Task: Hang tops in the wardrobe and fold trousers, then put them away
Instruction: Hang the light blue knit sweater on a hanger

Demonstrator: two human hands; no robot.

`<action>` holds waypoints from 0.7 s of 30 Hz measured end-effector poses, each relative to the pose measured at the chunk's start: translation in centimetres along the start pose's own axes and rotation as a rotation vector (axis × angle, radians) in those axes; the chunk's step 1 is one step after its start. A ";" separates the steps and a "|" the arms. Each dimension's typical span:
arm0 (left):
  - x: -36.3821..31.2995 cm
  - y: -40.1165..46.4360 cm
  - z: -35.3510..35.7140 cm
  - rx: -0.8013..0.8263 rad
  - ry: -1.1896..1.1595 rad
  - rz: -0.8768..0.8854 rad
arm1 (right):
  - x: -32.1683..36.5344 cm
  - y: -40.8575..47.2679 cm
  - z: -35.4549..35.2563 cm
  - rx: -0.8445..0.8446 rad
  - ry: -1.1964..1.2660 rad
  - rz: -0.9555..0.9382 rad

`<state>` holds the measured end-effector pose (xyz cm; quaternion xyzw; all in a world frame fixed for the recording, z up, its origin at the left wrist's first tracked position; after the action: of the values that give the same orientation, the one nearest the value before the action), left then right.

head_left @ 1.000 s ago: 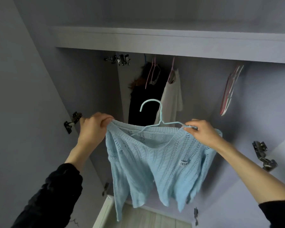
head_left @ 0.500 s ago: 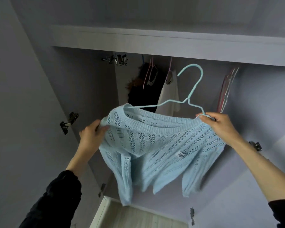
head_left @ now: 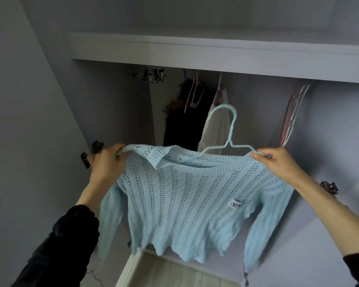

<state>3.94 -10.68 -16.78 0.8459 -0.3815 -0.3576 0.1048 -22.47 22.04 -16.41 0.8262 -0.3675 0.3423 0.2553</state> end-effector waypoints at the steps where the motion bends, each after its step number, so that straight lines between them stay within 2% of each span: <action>1: 0.2 -0.2 0.1 0.045 -0.003 -0.005 | 0.1 0.0 0.0 -0.034 0.056 0.008; 4: 0.7 -0.9 0.6 0.119 0.028 0.012 | 0.5 0.3 0.2 -0.090 0.085 0.010; 11: -0.2 -1.3 1.3 0.112 -0.042 0.115 | 1.1 0.9 0.9 -0.082 0.050 -0.079; 17: -2.8 -2.0 2.3 0.170 0.058 0.413 | 2.7 0.7 2.2 -0.033 0.094 -0.102; 21: -4.2 -2.4 2.8 0.118 0.048 0.526 | 3.3 0.7 2.2 -0.011 0.078 -0.065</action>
<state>1.51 -5.71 -17.71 0.7306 -0.6058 -0.2749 0.1537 -20.53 18.72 -15.15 0.8222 -0.3322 0.3637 0.2851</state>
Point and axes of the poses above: each hand's wrist, its own y-axis towards the middle knuckle, its own z-axis out of the palm, x = y × z, the point moved 1 cm from there along y, towards the middle knuckle, and after that the axes turned 4 degrees about z, right-handed, at the moved point
